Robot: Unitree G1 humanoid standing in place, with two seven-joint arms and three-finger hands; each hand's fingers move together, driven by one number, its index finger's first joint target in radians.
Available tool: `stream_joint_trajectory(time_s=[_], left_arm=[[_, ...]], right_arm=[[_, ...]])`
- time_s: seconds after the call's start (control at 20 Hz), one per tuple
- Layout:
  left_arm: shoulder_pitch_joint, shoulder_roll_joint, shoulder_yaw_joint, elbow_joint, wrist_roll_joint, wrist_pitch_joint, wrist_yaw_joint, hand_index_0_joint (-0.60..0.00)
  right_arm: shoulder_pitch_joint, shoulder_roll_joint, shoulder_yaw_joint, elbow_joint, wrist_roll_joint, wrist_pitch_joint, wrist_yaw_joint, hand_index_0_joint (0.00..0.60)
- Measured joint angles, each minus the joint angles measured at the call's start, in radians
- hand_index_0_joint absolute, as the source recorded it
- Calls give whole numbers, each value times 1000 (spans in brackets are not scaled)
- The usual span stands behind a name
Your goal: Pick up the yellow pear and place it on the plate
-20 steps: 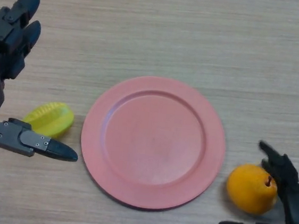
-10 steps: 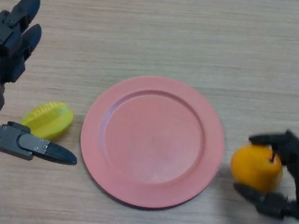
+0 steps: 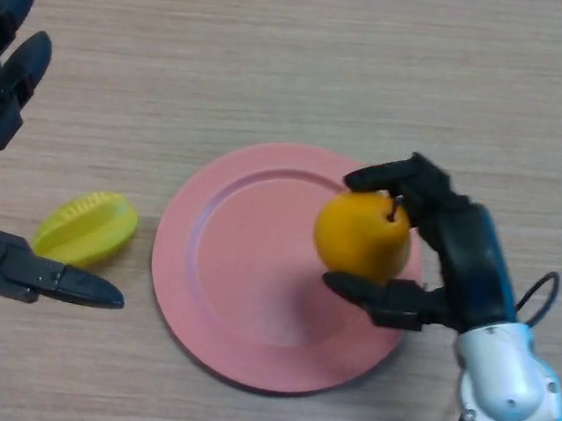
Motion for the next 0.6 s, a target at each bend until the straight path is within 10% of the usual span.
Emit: stream_joint_trajectory(time_s=[0.35,0.6], left_arm=[[10,0,16,-27,0,1,-2,0],[12,0,16,-28,0,1,-8,0]], right_arm=[[-67,-3,184,221,138,-88,-192,600],[-56,-6,194,240,229,-88,-153,20]])
